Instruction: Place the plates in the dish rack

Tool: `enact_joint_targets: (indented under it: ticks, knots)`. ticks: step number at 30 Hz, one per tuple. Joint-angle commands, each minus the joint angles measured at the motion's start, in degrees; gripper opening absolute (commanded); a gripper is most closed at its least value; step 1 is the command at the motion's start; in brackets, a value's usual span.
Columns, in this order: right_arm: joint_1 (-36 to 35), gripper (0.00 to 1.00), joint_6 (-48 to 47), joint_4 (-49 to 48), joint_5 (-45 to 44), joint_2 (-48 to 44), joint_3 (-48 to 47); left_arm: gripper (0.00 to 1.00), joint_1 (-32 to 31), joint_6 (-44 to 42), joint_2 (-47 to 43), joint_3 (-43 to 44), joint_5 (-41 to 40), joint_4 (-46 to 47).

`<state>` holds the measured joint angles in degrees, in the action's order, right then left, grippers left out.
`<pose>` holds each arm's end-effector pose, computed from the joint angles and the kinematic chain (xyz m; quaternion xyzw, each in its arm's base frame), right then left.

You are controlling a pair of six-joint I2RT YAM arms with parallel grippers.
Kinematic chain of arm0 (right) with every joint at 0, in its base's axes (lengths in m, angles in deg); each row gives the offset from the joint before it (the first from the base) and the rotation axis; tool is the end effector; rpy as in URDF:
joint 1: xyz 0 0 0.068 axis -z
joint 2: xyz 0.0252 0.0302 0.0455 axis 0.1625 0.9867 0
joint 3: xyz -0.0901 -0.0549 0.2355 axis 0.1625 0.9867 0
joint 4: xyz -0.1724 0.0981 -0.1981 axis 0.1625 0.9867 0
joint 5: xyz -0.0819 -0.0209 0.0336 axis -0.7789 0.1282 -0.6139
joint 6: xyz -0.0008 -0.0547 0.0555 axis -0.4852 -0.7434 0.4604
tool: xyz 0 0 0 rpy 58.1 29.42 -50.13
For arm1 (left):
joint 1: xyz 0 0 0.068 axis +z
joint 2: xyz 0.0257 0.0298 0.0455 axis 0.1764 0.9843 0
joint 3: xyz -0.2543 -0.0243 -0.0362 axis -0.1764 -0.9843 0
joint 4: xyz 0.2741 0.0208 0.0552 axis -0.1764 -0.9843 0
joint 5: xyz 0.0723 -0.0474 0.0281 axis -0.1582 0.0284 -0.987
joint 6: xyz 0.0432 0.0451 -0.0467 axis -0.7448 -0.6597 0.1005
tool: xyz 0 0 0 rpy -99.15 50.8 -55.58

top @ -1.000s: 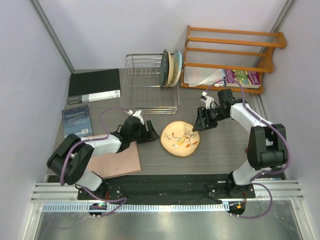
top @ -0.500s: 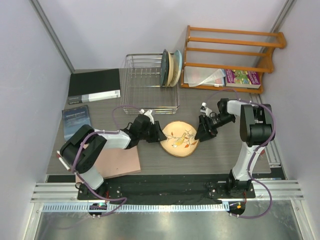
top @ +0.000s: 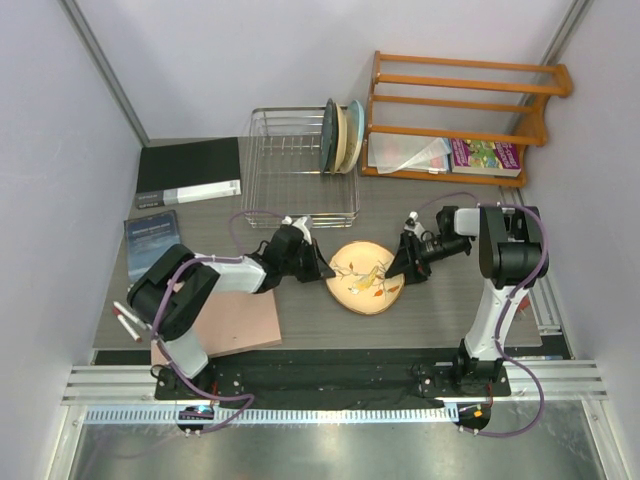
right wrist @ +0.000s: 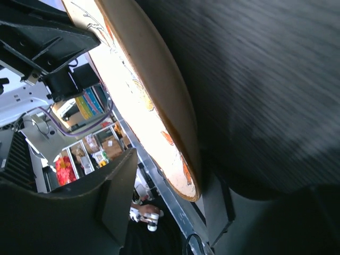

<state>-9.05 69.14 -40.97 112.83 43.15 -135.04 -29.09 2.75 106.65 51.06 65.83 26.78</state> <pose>0.3096 0.0551 0.0532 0.0205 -0.8703 -0.4909 0.0342 0.2689 -0.2412 0.0858 -0.0194 0.8934 -0.3835 0.2333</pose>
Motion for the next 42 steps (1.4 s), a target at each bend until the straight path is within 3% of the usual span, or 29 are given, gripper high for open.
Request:
enact_joint_targets:
  ticks: [1,11,15,19,28,30,34,35,39,40,42]
  knots:
    - [-1.17,0.54,5.31,-11.11,0.73,-2.33,0.65,0.0,-1.89,-3.49,3.31,2.91,0.61,-1.52]
    - [-2.32,0.48,15.49,-21.82,0.48,-4.7,5.23,0.0,-1.98,-4.1,8.25,7.84,5.54,-3.1]
    - [-2.32,0.48,26.46,-35.69,-2.07,-7.07,9.17,0.0,-2.41,-4.63,6.93,6.34,5.89,-1.52]
    - [-2.32,0.48,33.95,-42.65,-4.09,-8.56,10.94,0.0,-2.94,-6.04,6.49,6.69,7.03,-2.66]
    - [-2.32,0.19,33.7,-42.4,-4.1,-9.8,12.79,0.0,-4.26,-6.21,4.91,4.23,7.29,-1.61]
    - [-2.23,0.08,31.86,-40.12,-4.1,-10.41,12.35,0.0,-4.44,-6.56,4.47,4.23,7.3,-2.04]
    - [-1.79,0.01,25.37,-31.71,-2.61,-13.92,9.98,0.46,-4.26,-10.59,-0.79,4.84,5.1,-9.06]
    - [-1.7,0.01,22.47,-24.98,-2.25,-14.71,7.8,0.52,-3.83,-13.22,-2.37,5.11,5.1,-11.08]
    - [-1.53,0.01,3.68,-1.58,-1.81,-17.27,-1.25,0.6,-0.23,-21.91,-11.95,6.95,6.15,-27.93]
    - [-1.53,0.01,-4.63,8.13,-2.07,-17.01,-3.36,0.61,0.91,-23.34,-14.76,6.61,6.15,-29.62]
    - [-1.61,0.02,-11.27,16.27,-3.3,-16.83,-9.34,0.62,4.6,-27.02,-22.93,5.99,7.03,-30.87]
